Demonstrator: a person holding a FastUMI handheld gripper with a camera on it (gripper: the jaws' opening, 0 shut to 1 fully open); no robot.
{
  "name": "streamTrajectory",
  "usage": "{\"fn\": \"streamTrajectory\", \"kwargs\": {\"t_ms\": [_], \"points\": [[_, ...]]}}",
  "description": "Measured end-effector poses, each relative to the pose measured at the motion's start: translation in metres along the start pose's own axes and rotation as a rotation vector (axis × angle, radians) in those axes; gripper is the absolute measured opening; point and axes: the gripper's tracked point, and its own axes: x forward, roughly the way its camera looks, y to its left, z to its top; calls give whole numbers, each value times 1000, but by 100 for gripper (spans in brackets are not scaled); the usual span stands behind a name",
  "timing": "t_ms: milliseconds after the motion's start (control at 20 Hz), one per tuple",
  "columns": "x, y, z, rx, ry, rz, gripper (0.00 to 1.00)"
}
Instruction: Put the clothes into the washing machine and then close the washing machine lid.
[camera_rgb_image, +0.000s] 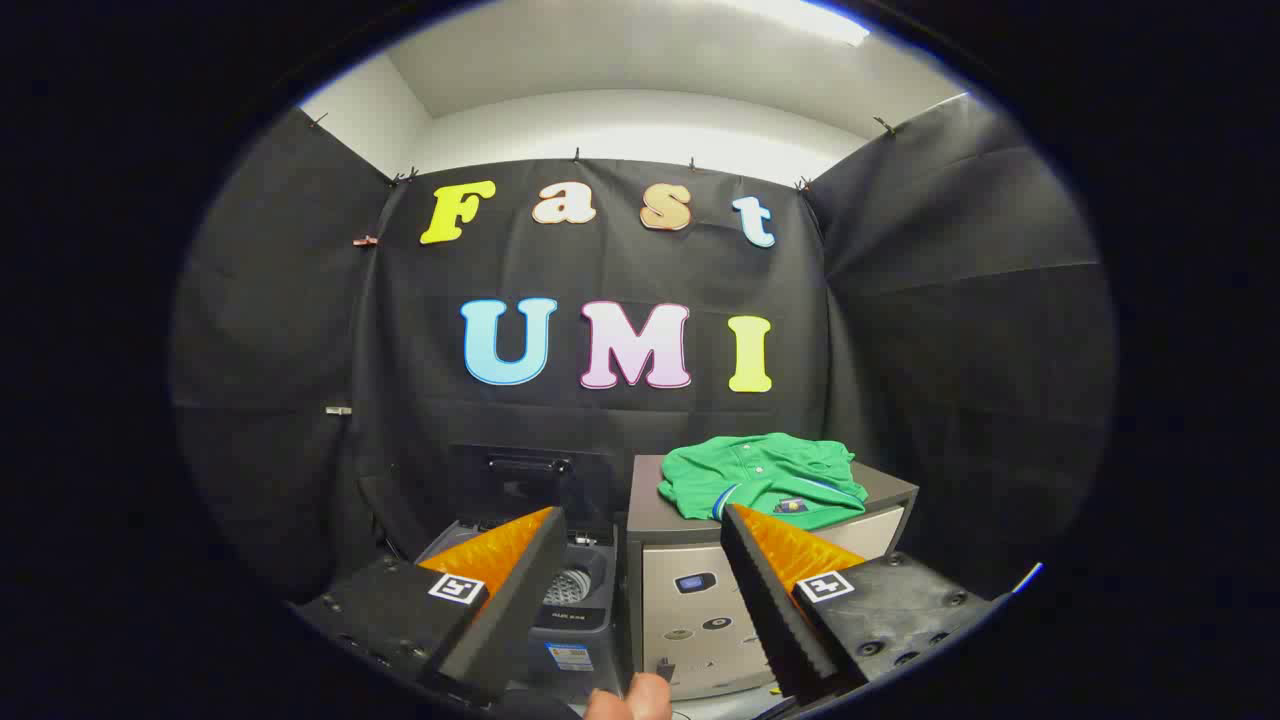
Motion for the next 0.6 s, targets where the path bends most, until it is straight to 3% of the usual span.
{"fn": "streamTrajectory", "kwargs": {"t_ms": [350, 600], "points": [[-1, -3, 18, 19, -31, 24, 97], [7, -12, -1, 34, 5, 0, 97]]}}
